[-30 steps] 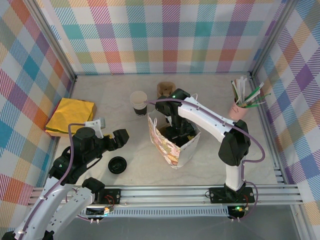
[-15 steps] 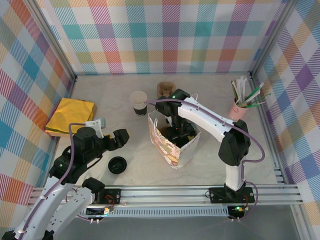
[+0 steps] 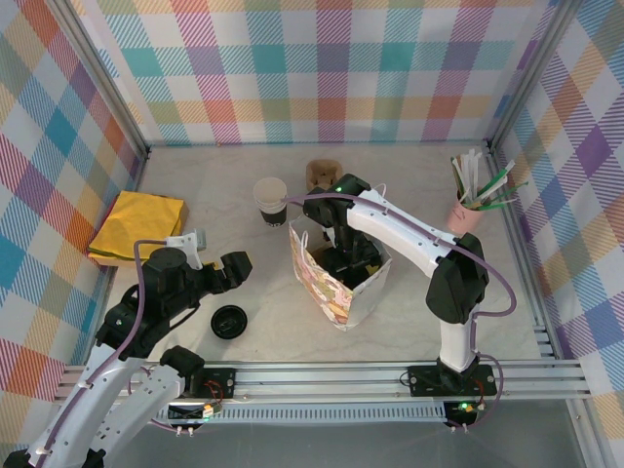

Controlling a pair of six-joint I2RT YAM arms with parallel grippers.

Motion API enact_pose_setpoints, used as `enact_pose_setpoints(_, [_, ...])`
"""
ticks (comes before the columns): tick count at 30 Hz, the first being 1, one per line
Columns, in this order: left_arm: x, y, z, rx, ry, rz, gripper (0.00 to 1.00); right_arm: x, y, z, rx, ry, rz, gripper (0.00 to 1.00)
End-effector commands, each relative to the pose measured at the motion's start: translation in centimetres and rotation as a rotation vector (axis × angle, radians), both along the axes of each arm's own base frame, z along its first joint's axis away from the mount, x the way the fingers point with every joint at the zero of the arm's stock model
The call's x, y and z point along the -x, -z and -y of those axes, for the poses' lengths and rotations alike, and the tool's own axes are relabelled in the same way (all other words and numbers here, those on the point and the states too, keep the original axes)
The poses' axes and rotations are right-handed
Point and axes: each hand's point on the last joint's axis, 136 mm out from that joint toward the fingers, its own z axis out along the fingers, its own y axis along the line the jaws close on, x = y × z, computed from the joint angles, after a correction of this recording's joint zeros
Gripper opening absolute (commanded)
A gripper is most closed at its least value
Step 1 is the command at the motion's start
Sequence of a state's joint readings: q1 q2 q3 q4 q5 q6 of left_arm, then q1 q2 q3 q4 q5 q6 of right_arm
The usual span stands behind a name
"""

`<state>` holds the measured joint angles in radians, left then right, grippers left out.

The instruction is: Pack the takeout coffee

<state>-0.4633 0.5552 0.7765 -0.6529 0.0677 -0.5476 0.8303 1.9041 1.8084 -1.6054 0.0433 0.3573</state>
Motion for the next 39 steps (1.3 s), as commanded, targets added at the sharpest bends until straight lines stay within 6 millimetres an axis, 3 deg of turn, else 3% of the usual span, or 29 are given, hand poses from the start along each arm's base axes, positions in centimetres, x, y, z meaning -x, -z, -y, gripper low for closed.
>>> enact_pose_setpoints(1, [0.1,0.1,0.2,-0.013,0.022,0.007,1.00,0.3,1.0,0.4,0.029,0.003,-0.044,0.69])
enact_pose_setpoints(39, [0.2,0.2,0.1,-0.014,0.020,0.004,1.00,0.4,2.1,0.0,0.015,0.013,-0.056,0.69])
